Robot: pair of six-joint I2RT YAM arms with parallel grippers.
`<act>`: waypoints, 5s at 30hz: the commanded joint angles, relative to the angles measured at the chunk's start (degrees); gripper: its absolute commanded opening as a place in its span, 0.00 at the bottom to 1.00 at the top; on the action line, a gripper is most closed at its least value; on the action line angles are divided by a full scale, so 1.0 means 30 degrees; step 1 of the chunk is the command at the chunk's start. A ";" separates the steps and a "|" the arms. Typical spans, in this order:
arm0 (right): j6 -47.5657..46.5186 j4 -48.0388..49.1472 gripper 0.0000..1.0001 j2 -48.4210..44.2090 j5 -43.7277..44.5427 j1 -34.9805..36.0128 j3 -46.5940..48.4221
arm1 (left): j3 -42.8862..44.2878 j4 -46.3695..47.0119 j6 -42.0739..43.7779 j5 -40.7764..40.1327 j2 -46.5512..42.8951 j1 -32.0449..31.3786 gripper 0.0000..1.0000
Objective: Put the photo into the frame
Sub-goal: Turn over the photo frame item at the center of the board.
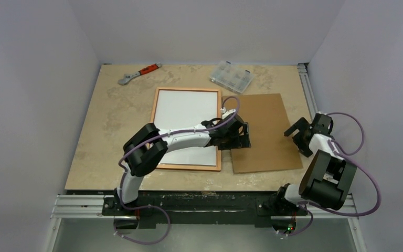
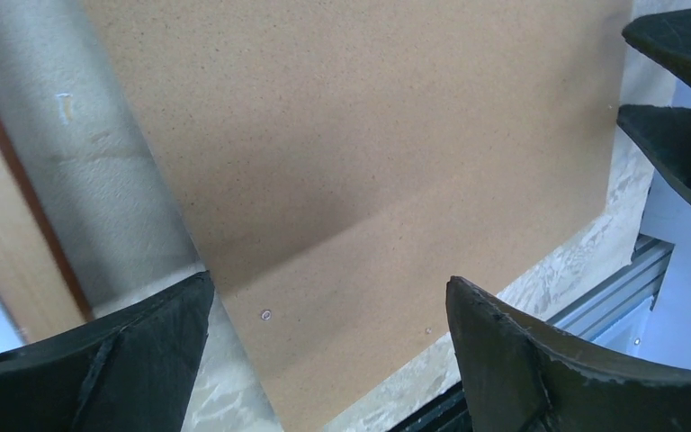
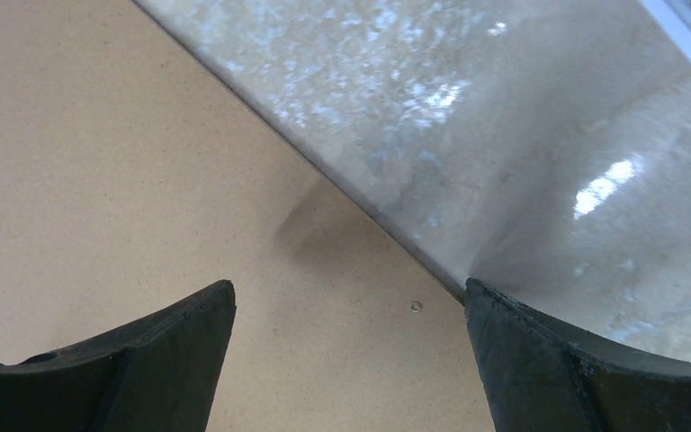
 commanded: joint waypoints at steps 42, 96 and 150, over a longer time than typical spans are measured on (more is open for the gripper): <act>-0.0714 -0.1528 0.92 -0.0307 -0.7124 0.5766 -0.0908 | -0.9051 0.0484 0.2402 0.1736 -0.7942 0.4939 0.96; -0.2031 -0.1833 0.88 -0.0259 -1.2370 0.5745 0.0374 | -0.3283 -0.4041 0.3139 0.2958 -1.1985 0.3382 0.00; -0.1113 -0.2020 0.88 -0.2087 -1.2484 0.6743 0.0929 | -0.3933 -0.6716 0.5983 -0.0571 -1.9537 0.3156 0.00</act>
